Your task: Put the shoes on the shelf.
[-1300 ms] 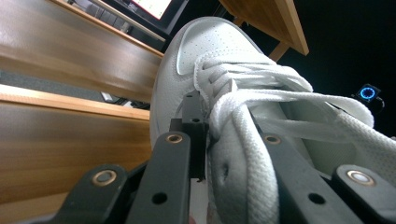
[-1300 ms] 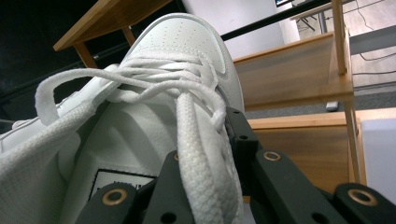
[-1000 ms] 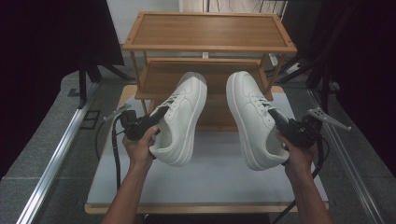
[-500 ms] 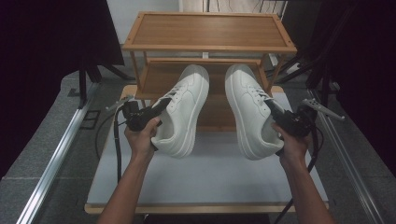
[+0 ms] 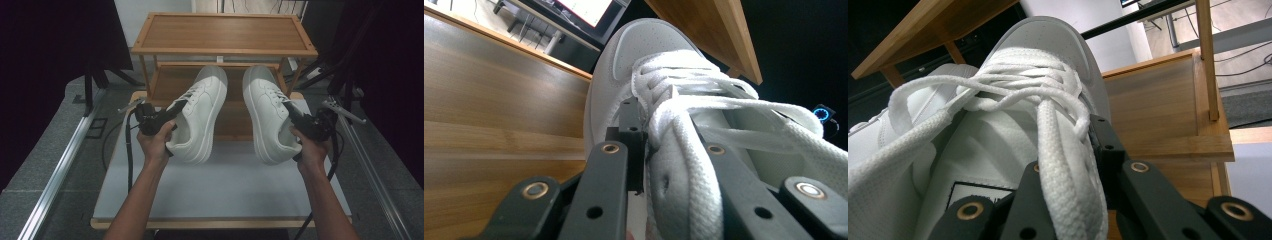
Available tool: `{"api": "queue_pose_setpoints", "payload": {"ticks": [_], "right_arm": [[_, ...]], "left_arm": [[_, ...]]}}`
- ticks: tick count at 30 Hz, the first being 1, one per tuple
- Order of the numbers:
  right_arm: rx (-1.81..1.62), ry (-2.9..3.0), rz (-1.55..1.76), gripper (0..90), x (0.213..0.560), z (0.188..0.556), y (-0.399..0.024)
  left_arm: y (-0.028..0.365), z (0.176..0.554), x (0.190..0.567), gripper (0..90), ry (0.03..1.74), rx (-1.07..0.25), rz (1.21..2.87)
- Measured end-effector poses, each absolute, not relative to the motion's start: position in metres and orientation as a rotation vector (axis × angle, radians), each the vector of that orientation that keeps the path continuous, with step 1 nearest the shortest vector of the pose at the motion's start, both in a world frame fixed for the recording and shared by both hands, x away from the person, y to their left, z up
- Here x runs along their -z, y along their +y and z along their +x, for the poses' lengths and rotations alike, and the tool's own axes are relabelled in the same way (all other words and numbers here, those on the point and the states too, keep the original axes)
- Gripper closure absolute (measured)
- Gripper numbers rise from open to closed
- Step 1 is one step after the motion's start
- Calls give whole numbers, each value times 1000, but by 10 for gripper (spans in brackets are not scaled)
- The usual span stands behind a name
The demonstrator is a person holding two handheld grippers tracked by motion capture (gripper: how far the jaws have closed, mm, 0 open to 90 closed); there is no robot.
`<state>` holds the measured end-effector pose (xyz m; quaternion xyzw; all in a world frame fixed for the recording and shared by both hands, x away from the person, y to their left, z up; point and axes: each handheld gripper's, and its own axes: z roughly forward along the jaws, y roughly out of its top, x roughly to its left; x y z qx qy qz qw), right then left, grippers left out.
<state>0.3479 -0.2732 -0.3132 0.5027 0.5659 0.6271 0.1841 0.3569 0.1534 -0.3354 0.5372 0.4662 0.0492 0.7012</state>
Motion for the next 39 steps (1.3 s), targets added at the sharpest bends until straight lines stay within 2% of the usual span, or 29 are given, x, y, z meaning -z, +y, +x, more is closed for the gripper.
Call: {"api": "queue_pose_setpoints", "payload": {"ticks": [14, 39], "right_arm": [[-1752, 1586, 1439, 830, 306, 364, -266], [-1717, 1557, 1527, 830, 297, 411, -239]], "left_arm": [[149, 376, 323, 807, 1073, -147, 1196], [133, 434, 318, 807, 1187, -183, 1134]]}}
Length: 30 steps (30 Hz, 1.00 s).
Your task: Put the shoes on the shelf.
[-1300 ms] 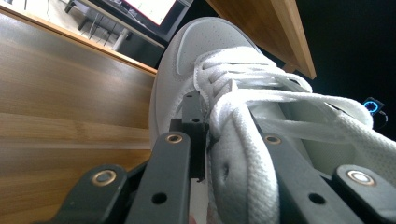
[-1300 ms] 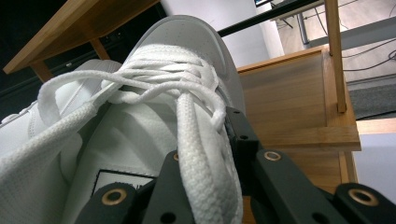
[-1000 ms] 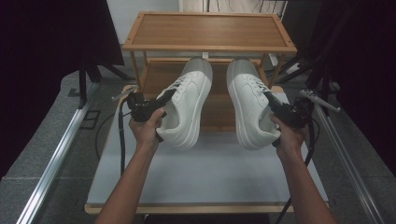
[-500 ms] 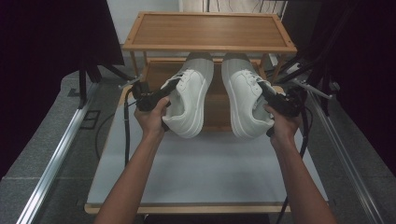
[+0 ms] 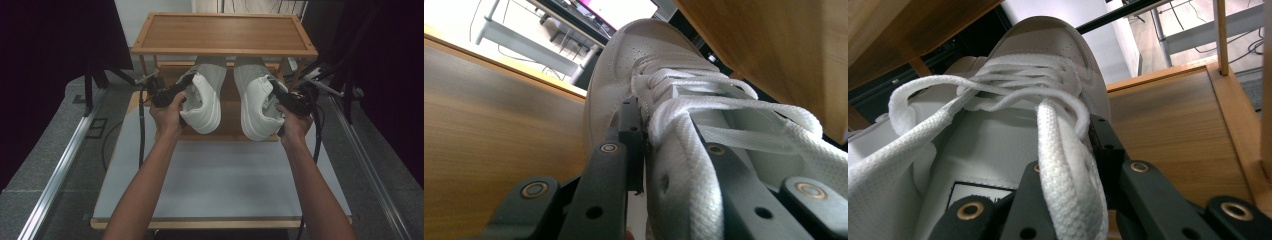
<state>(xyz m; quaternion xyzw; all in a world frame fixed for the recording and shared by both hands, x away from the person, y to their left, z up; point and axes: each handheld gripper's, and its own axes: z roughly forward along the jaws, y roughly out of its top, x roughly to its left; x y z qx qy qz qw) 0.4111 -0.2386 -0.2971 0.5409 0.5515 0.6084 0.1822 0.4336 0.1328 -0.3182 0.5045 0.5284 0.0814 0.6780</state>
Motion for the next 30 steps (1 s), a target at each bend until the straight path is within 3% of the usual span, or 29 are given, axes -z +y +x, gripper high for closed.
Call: {"api": "queue_pose_setpoints", "payload": {"ticks": [17, 28, 29, 30], "right_arm": [[-1722, 1495, 1623, 829, 301, 448, -217], [-1712, 1428, 1695, 817, 302, 459, -206], [-1718, 1420, 1709, 817, 301, 460, -205], [-1721, 1416, 1710, 817, 299, 461, -205]], "left_arm": [[130, 473, 319, 802, 1279, -213, 1093], [130, 475, 315, 798, 1299, -214, 1139], [122, 477, 309, 797, 1311, -193, 1027], [128, 475, 310, 796, 1297, -222, 1143]]}}
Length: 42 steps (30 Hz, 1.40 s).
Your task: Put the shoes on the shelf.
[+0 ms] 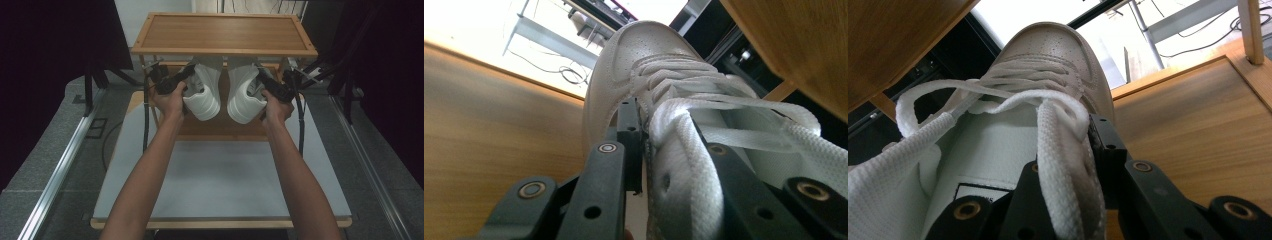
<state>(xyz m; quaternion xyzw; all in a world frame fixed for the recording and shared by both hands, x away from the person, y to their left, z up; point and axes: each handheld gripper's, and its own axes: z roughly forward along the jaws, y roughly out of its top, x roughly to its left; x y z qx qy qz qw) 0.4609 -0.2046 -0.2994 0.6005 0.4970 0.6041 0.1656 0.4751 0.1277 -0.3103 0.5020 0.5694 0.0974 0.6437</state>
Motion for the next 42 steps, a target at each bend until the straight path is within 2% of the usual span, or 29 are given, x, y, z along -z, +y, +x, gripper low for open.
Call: {"api": "queue_pose_setpoints", "payload": {"ticks": [7, 13, 16, 17, 18, 19, 23, 33, 42], "right_arm": [[-1718, 1408, 1715, 783, 304, 466, -198], [-1779, 1359, 1741, 665, 305, 469, -198], [-1847, 1369, 1746, 598, 306, 471, -196], [-1868, 1384, 1743, 590, 306, 472, -195], [-1875, 1393, 1725, 546, 306, 472, -194], [-1881, 1398, 1712, 512, 306, 472, -194], [-1921, 1456, 1652, 488, 304, 470, -196], [-1921, 1501, 1553, 508, 302, 443, -208], [-1763, 1635, 1301, 717, 289, 377, -223]], "left_arm": [[125, 477, 310, 771, 1296, -254, 1177], [120, 478, 309, 723, 1315, -257, 1155], [116, 481, 310, 647, 1288, -217, 1118], [117, 484, 311, 629, 1253, -151, 1131], [115, 485, 310, 588, 1254, -169, 1147], [113, 485, 308, 584, 1245, -185, 1169], [112, 484, 305, 519, 1226, -176, 1194], [129, 458, 303, 512, 1172, -168, 1197], [145, 406, 294, 583, 1095, -251, 1302]]}}
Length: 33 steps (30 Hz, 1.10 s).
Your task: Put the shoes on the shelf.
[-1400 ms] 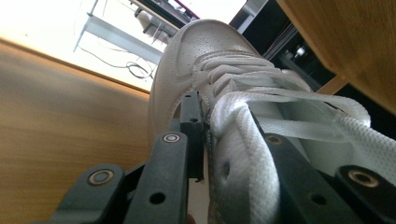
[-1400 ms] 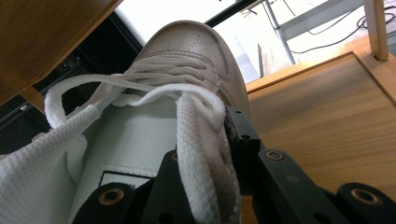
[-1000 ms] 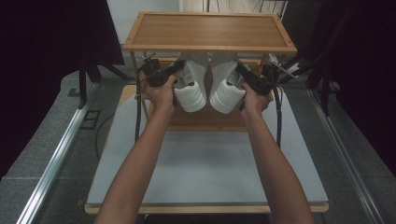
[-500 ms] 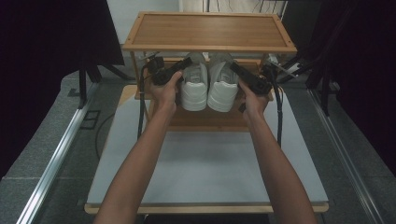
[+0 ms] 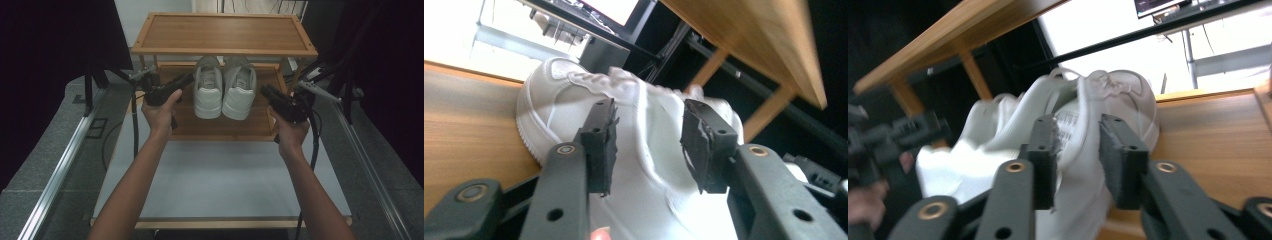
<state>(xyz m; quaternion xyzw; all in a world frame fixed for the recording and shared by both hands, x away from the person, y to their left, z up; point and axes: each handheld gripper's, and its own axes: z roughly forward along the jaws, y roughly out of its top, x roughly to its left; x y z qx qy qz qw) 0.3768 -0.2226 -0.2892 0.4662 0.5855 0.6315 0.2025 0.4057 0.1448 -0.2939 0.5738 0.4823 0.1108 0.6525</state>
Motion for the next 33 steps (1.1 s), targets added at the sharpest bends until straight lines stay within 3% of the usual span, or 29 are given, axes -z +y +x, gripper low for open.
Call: {"api": "queue_pose_setpoints", "payload": {"ticks": [6, 9, 14, 20, 33], "right_arm": [[-1773, 1809, 1173, 778, 295, 345, -208], [-1745, 1920, 1114, 780, 301, 344, -187], [-1665, 1977, 1098, 804, 307, 355, -171], [-1591, 1941, 1122, 788, 309, 361, -175], [-1660, 1940, 1140, 761, 315, 362, -178]], "left_arm": [[138, 371, 296, 621, 1013, -267, 1387], [133, 364, 301, 639, 995, -209, 1404], [127, 365, 312, 631, 995, -203, 1446], [121, 376, 330, 542, 1035, -185, 1399], [119, 375, 331, 540, 1022, -213, 1396]]}}
